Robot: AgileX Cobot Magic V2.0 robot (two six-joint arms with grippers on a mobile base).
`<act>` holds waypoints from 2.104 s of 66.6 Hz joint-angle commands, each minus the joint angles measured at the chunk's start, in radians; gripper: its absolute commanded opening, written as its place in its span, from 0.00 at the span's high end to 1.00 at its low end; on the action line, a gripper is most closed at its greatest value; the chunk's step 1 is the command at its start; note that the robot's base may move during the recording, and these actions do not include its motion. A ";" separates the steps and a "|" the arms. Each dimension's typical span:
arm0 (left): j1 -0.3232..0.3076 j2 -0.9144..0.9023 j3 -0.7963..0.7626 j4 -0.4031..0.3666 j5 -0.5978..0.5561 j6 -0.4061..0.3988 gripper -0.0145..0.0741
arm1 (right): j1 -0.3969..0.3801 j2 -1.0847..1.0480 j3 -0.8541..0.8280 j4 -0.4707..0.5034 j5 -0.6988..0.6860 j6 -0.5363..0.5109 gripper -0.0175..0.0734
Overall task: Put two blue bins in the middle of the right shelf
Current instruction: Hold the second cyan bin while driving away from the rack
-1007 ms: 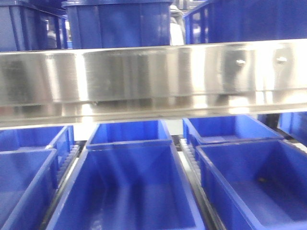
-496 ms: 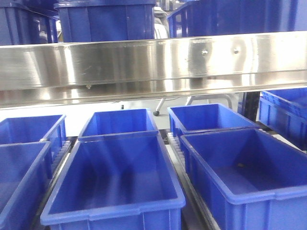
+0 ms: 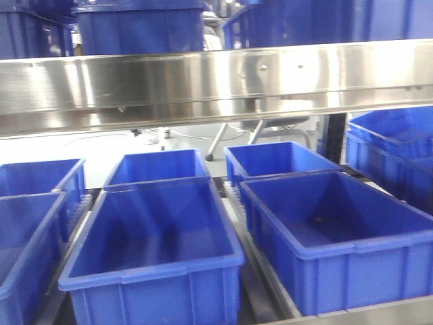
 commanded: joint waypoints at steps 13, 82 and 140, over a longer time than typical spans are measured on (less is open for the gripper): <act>-0.018 -0.017 -0.013 -0.098 -0.033 0.000 0.96 | 0.010 -0.012 -0.019 0.074 -0.127 -0.009 0.98; -0.018 -0.017 -0.013 -0.098 -0.033 0.000 0.96 | 0.010 -0.012 -0.019 0.074 -0.127 -0.009 0.98; -0.018 -0.017 -0.013 -0.098 -0.033 0.000 0.96 | 0.010 -0.012 -0.019 0.074 -0.127 -0.009 0.98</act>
